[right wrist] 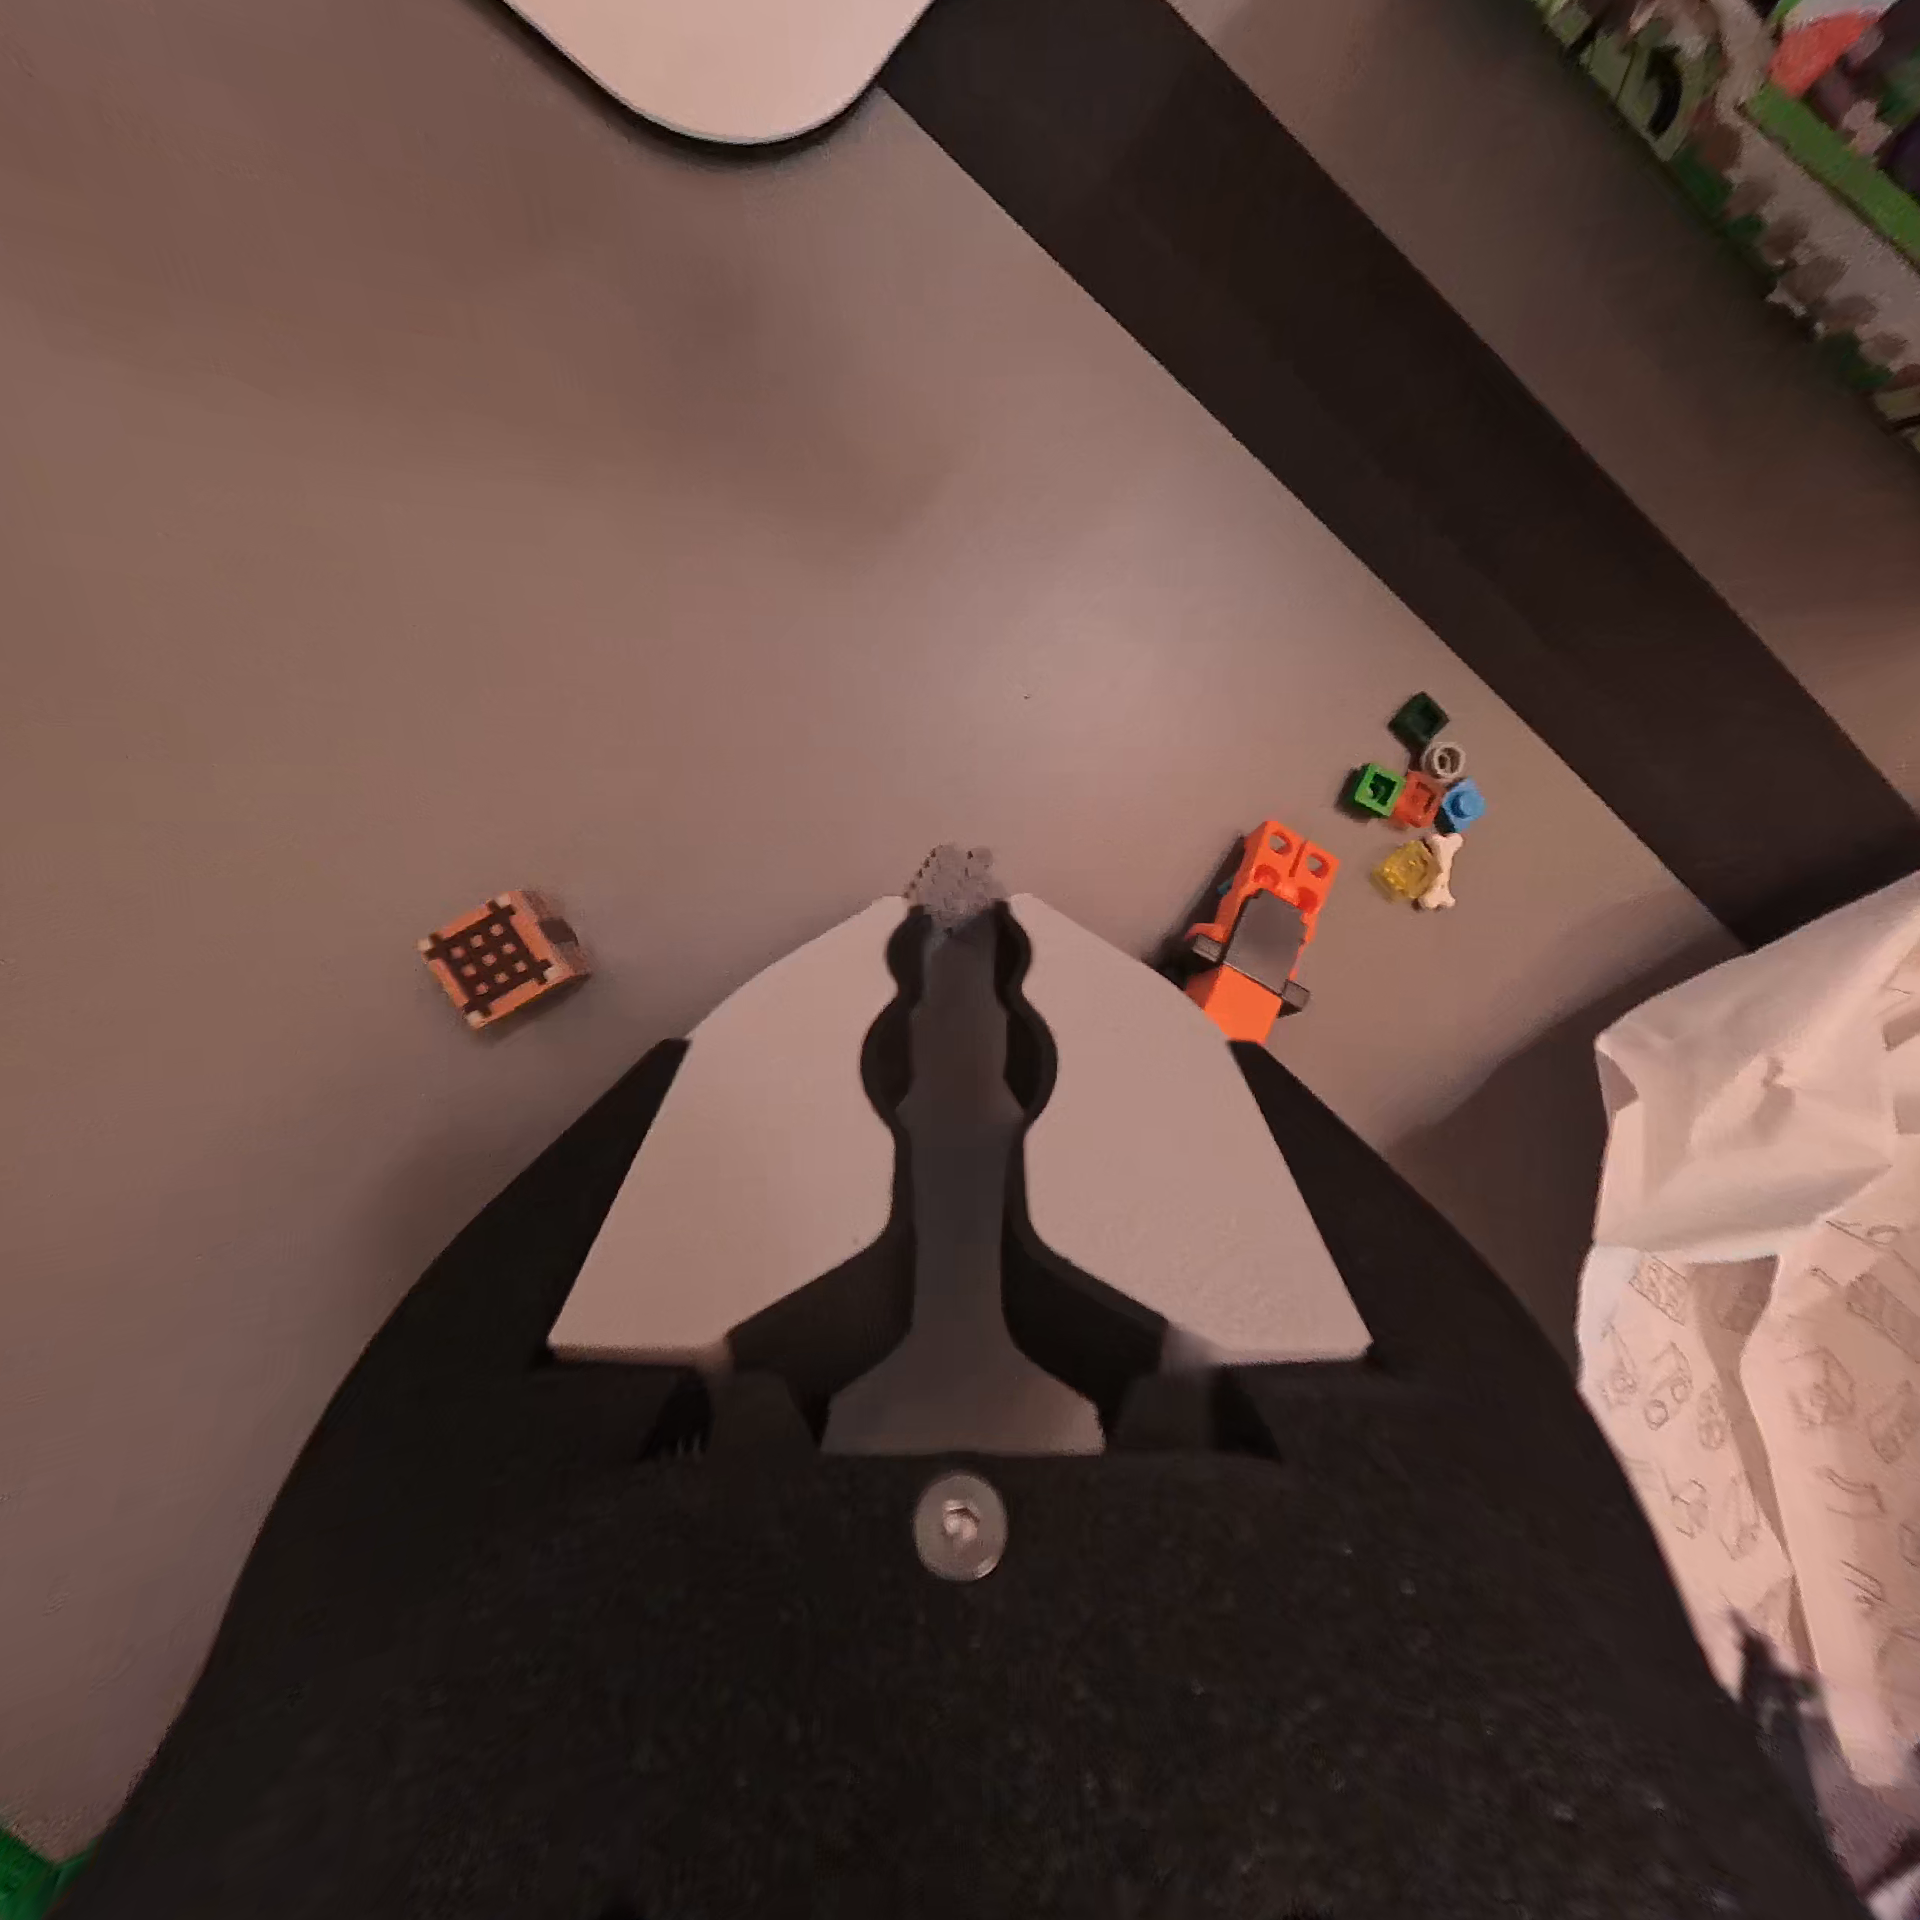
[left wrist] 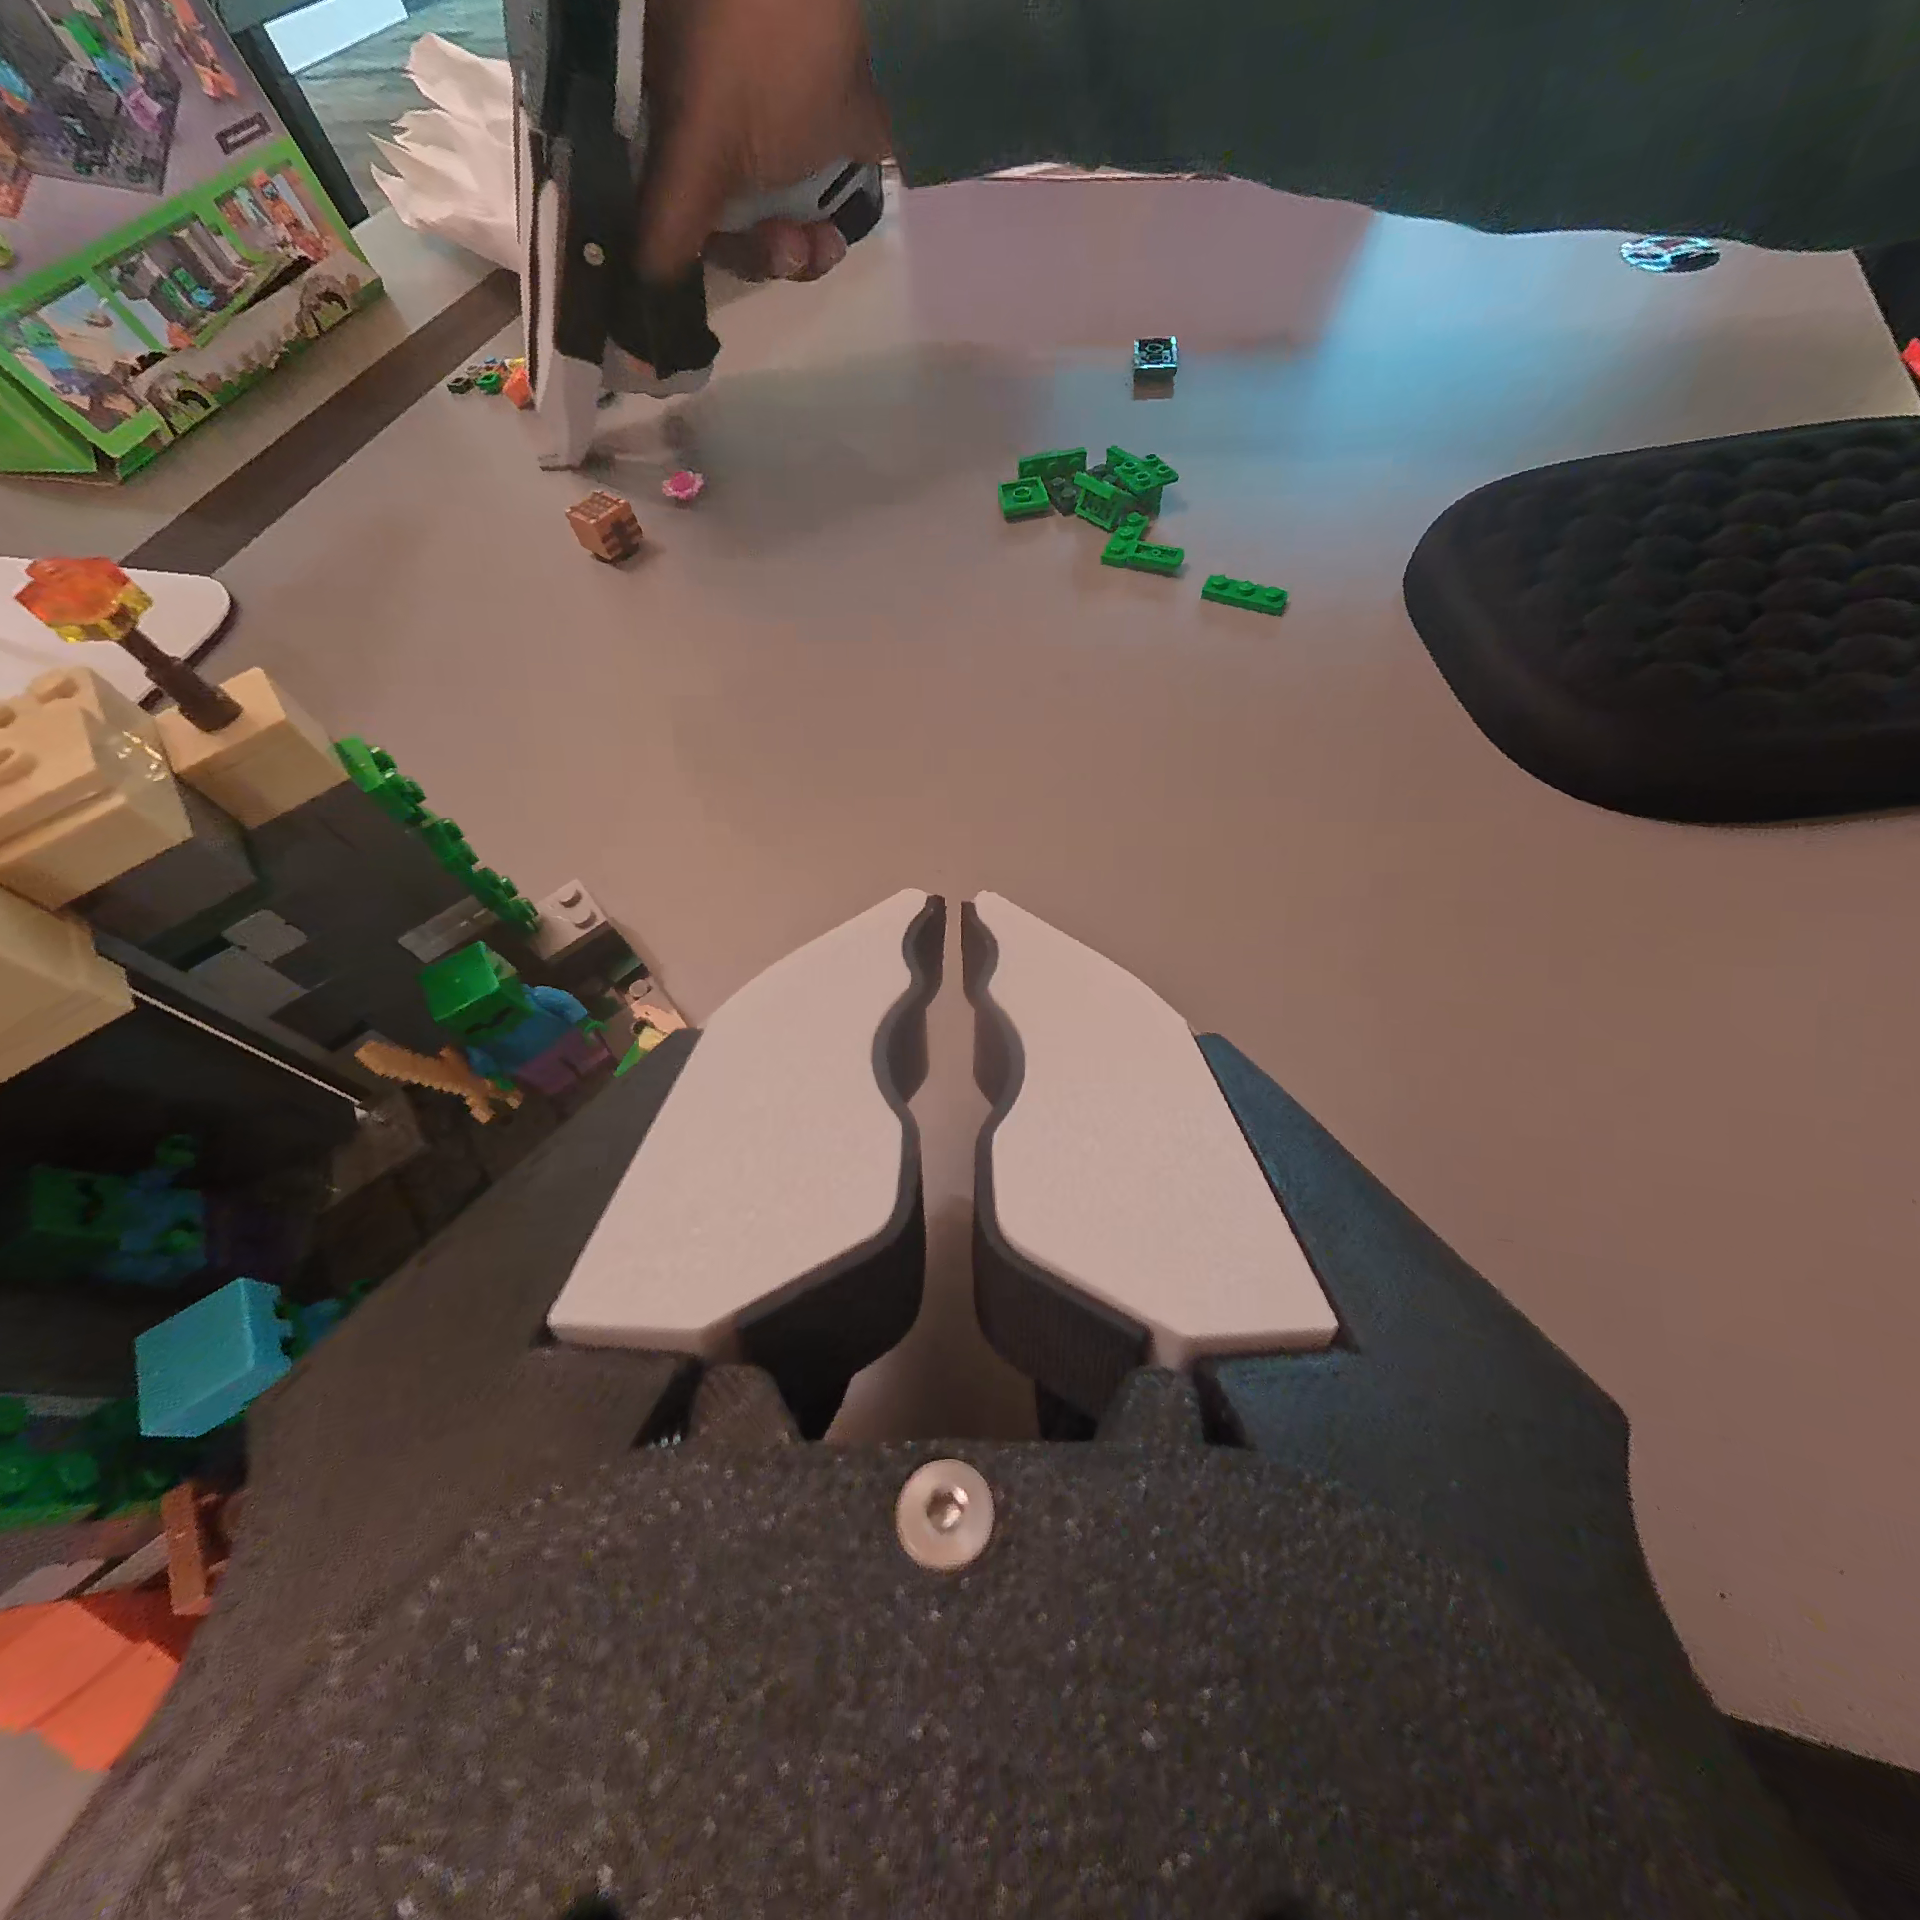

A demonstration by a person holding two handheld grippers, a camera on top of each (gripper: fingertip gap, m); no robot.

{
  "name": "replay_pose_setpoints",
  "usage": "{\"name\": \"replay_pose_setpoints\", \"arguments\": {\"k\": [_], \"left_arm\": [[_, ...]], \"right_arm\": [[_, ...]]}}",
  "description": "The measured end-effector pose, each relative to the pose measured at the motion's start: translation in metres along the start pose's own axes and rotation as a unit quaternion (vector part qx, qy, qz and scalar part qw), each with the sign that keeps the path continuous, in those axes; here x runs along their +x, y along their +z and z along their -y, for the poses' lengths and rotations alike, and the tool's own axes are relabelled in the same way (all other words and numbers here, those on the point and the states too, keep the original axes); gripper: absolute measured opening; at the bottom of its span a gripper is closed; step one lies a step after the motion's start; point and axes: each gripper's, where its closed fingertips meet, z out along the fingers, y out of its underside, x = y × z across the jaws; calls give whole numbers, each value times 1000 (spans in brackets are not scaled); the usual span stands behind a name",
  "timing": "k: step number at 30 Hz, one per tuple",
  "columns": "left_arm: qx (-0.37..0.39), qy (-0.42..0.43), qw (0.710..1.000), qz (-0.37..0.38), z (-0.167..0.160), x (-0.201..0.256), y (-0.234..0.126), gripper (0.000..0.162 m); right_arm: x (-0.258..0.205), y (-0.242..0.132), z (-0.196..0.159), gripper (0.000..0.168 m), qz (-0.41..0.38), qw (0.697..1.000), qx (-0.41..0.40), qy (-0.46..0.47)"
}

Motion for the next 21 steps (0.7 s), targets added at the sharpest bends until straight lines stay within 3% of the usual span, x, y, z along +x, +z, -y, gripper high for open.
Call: {"name": "replay_pose_setpoints", "arguments": {"k": [3, 9, 11, 15, 21], "left_arm": [[-2, 1, 1000, -2, -1, 1, 0, 3], [-2, 1, 1000, -2, -1, 1, 0, 3], [-1, 1, 1000, -1, 0, 0, 0, 2], [-3, 4, 1000, -1, -1, 1, 0, 2], [3, 7, 1000, 2, 2, 1, -2, 0]], "right_arm": [[13, 2, 0, 0, -18, 1000, -13, 1], [49, 2, 5, 0, -85, 996, -15, 0], [47, -4, 13, 12, -87, 996, 5, -1], [12, -29, 35, 19, -45, 995, 90, -20], [-88, -83, 51, 23, 78, 969, 224, -74]]}}
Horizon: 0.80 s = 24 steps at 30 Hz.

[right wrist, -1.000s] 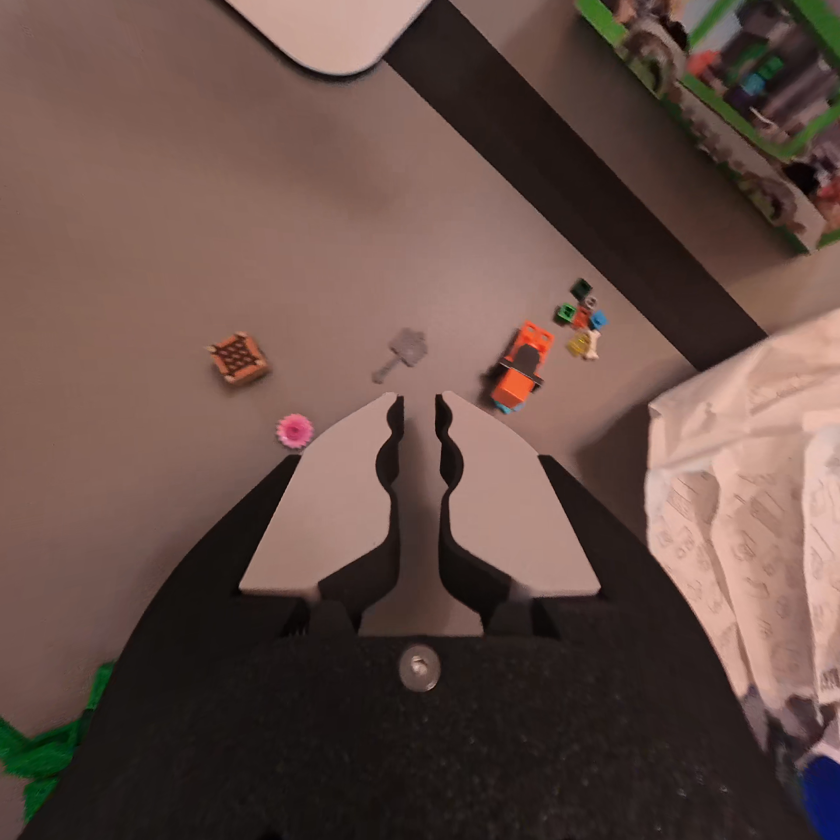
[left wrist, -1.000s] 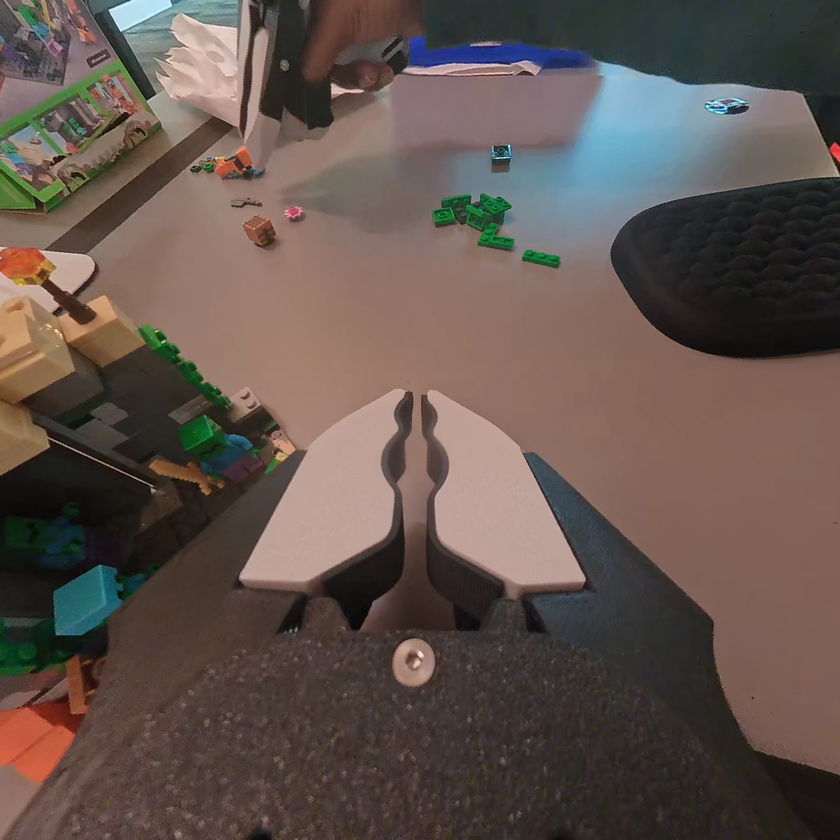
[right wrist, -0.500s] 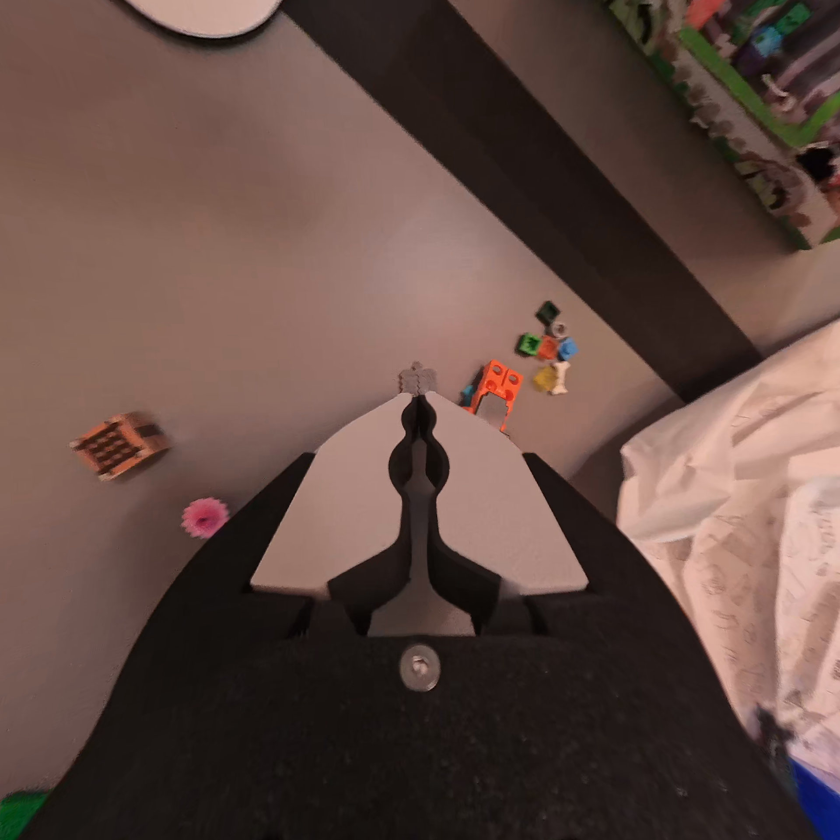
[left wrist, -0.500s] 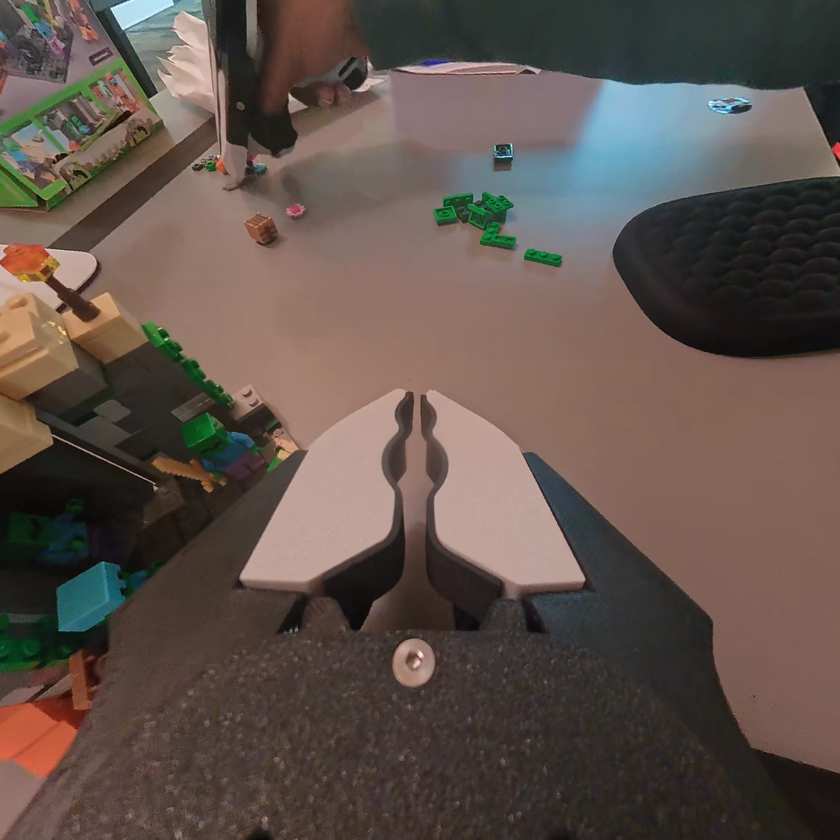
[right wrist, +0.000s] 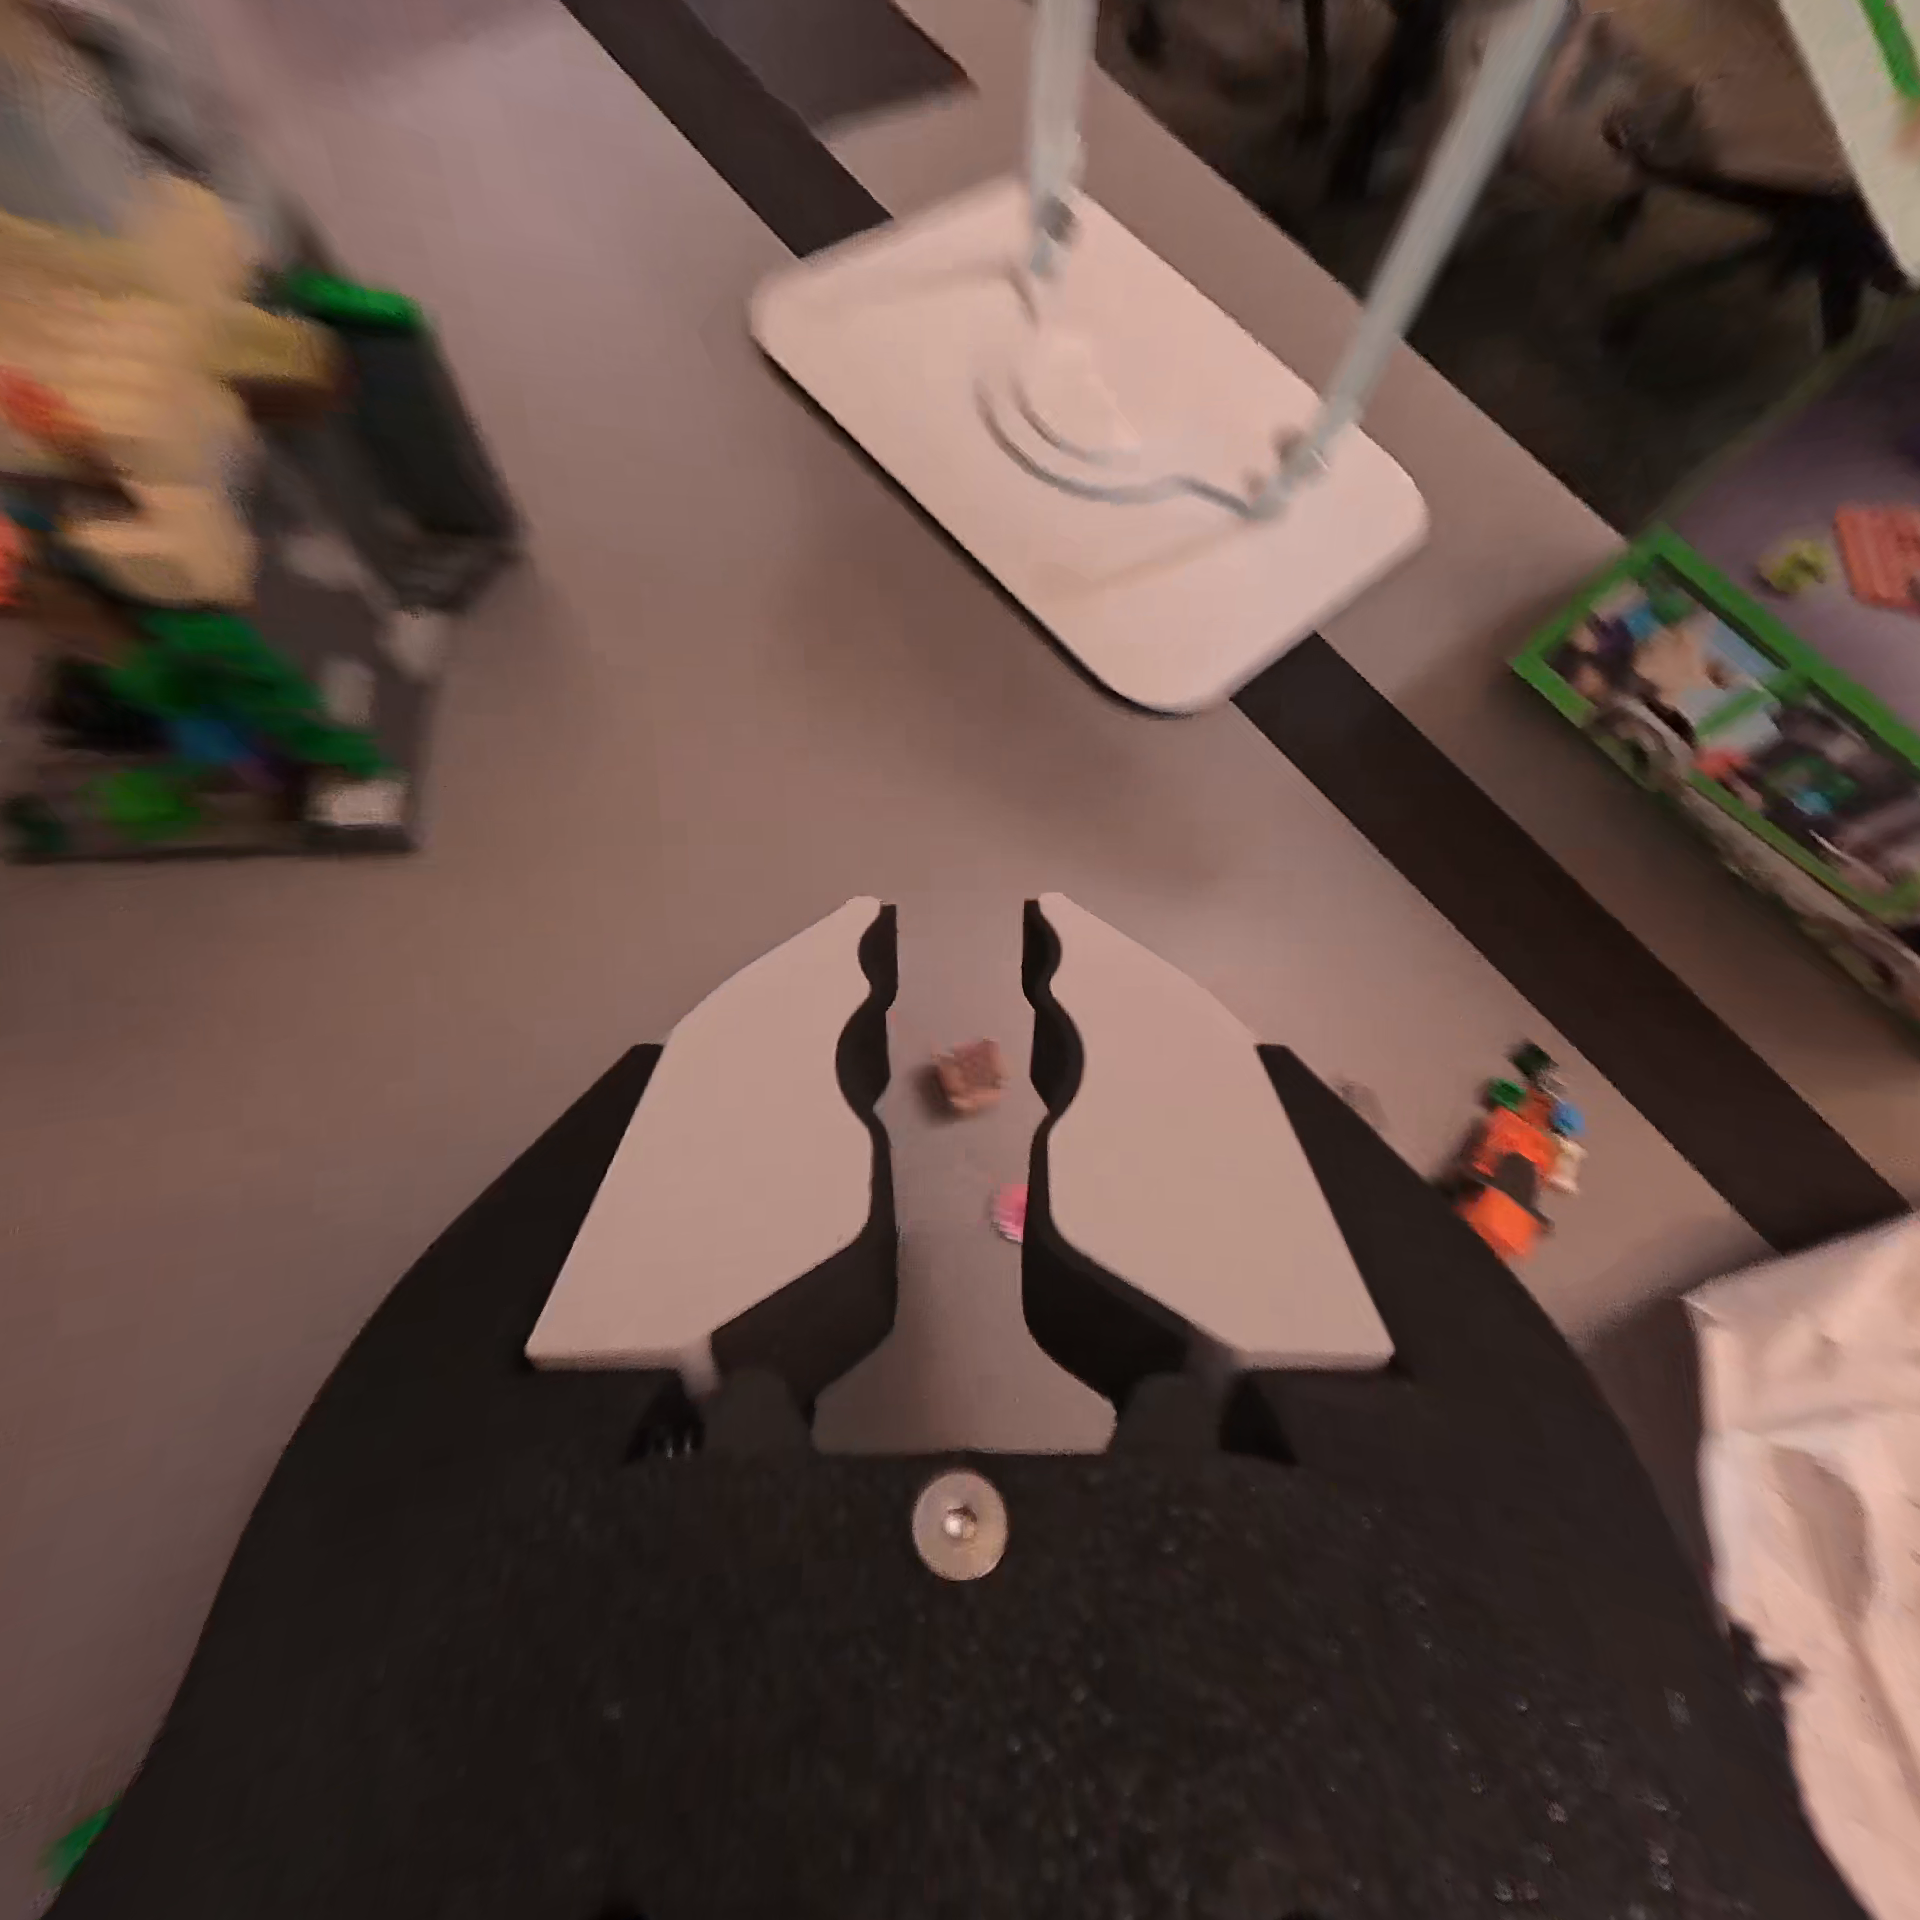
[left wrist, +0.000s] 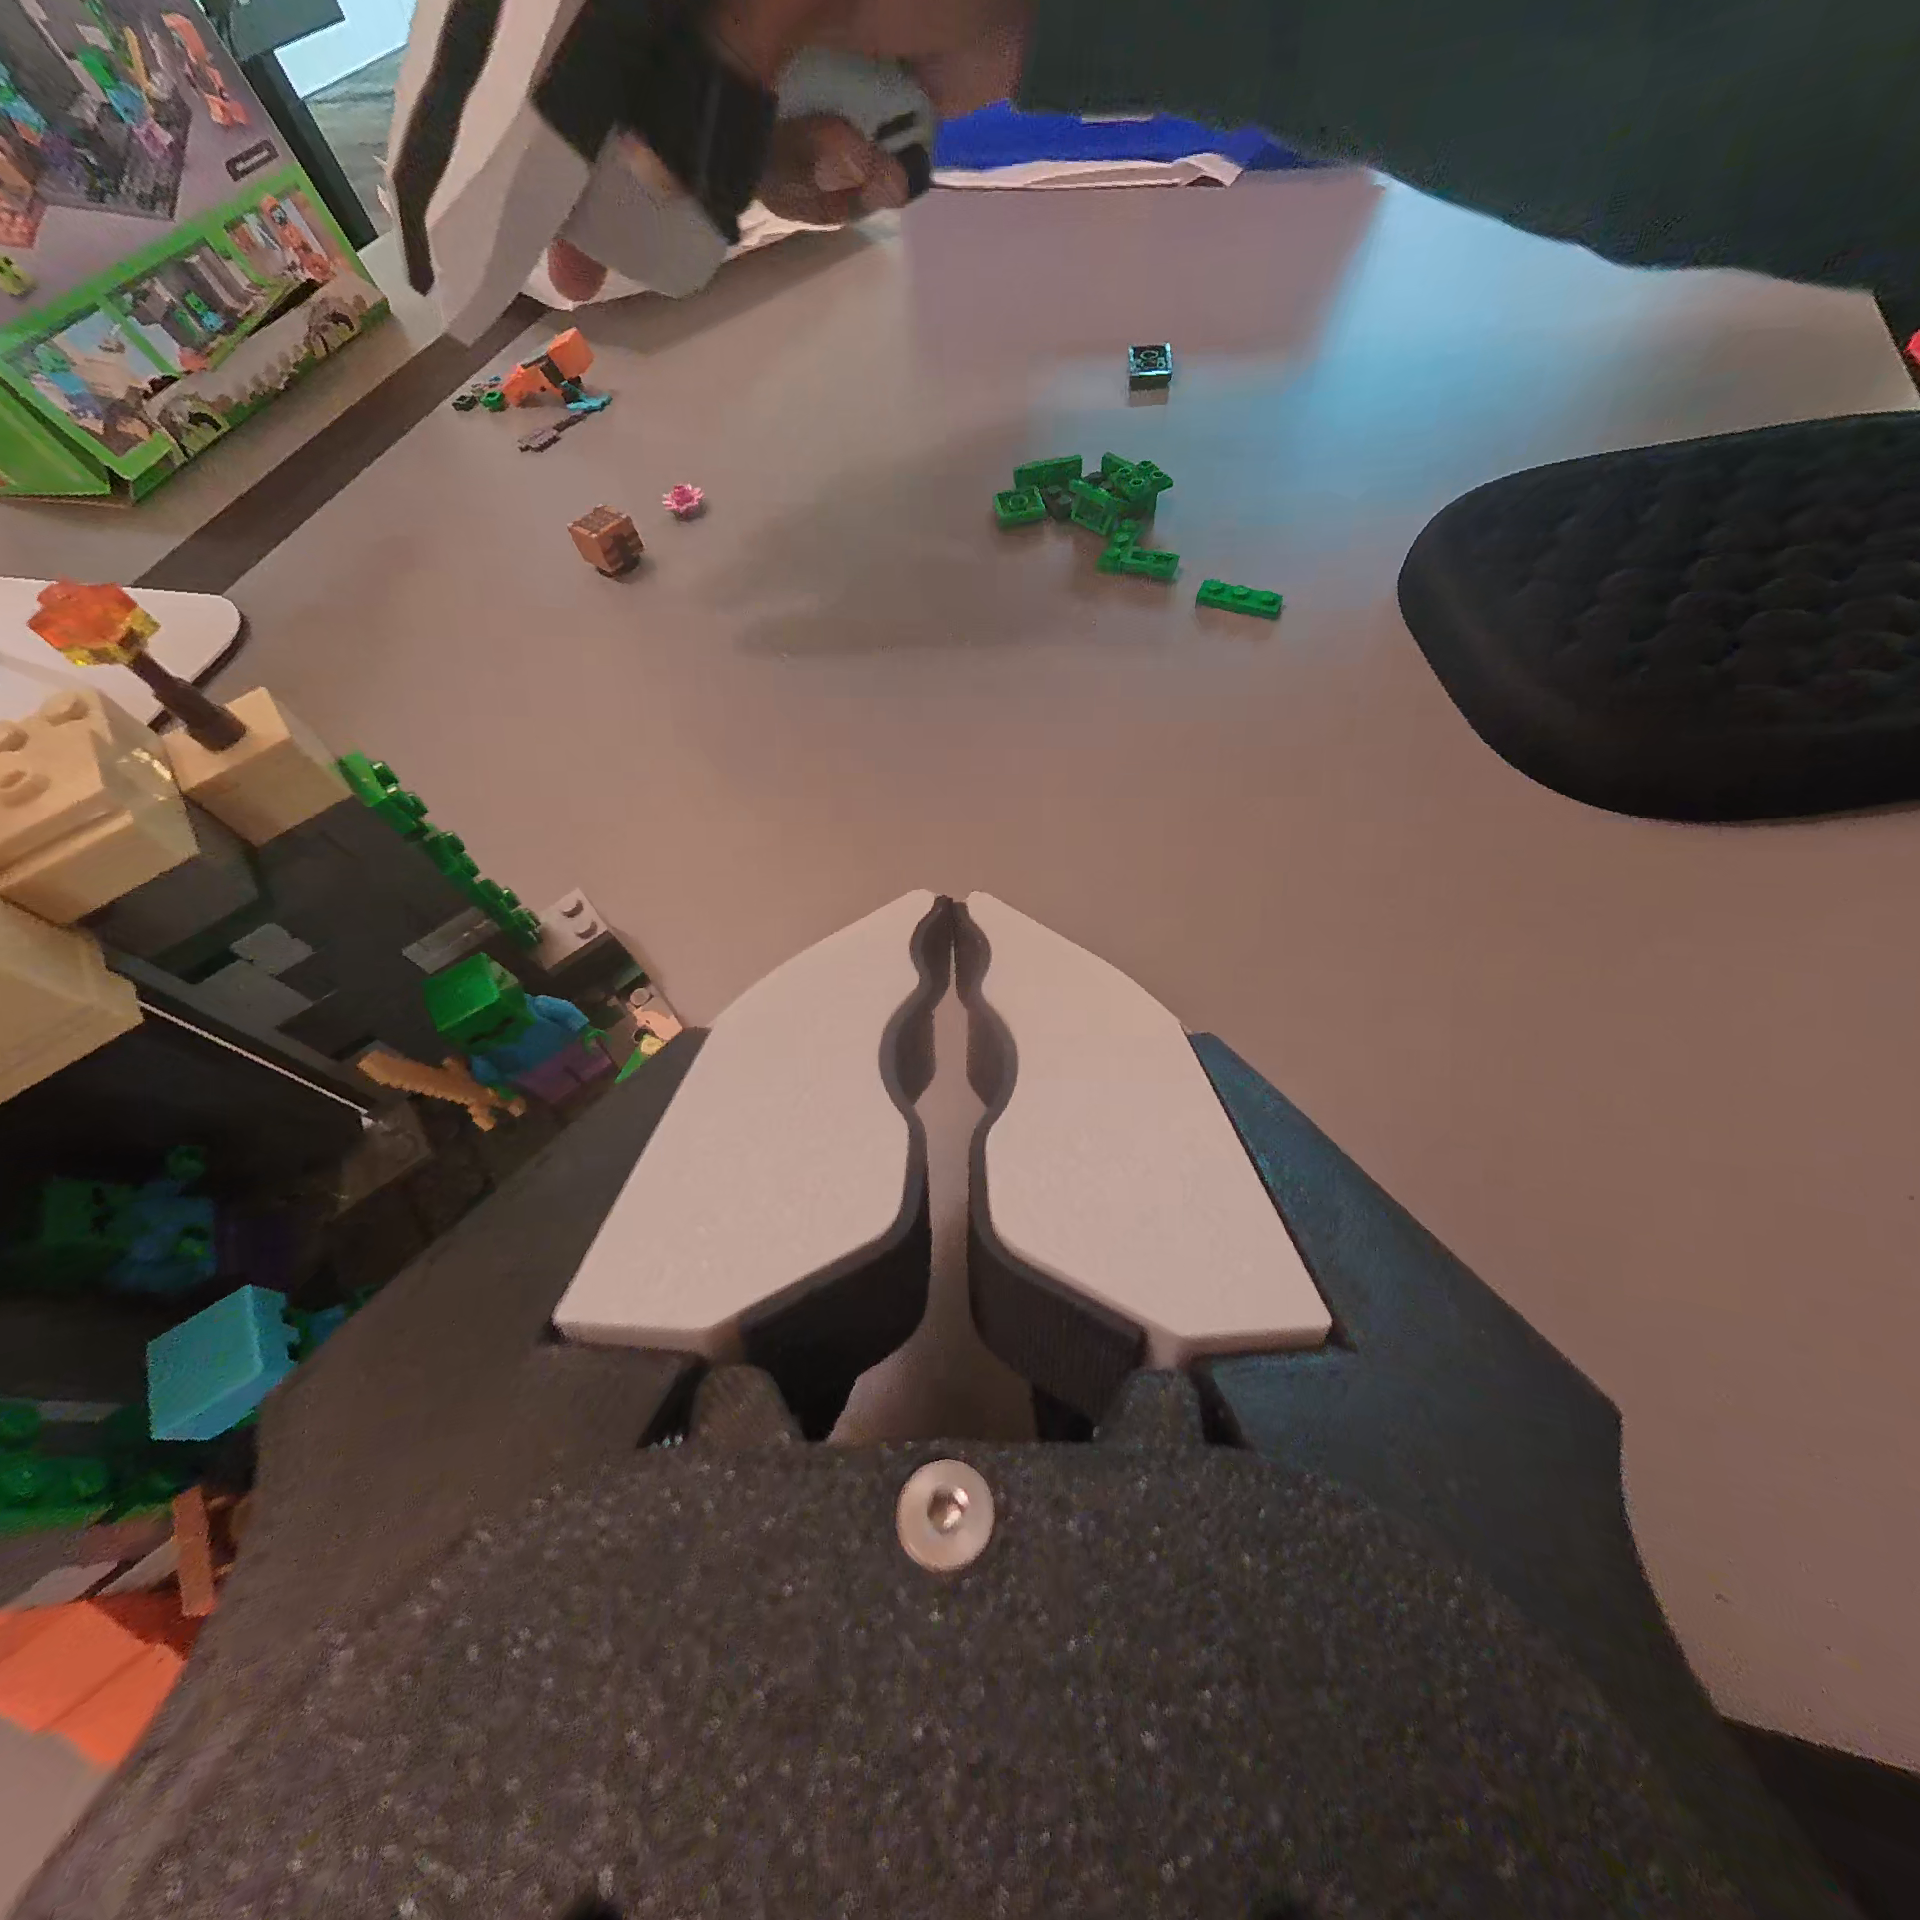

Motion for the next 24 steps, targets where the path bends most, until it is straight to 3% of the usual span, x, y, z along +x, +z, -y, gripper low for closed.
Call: {"name": "replay_pose_setpoints", "arguments": {"k": [5, 9, 19, 24], "left_arm": [[33, -3, 999, 35, 12, -11, -9, 0], [68, -6, 994, 83, 22, -27, -20, 0], [128, -9, 964, 231, 37, -73, -56, 0], [129, 8, 955, 266, 37, -83, -61, 9]], "right_arm": [[-71, -27, 47, 28, 39, 984, 162, 56], [-106, -33, 67, 29, 45, 971, 224, 67], [-133, 35, 61, 29, 87, 986, 139, 16], [-134, 49, 61, 18, 106, 987, 124, 11]]}}
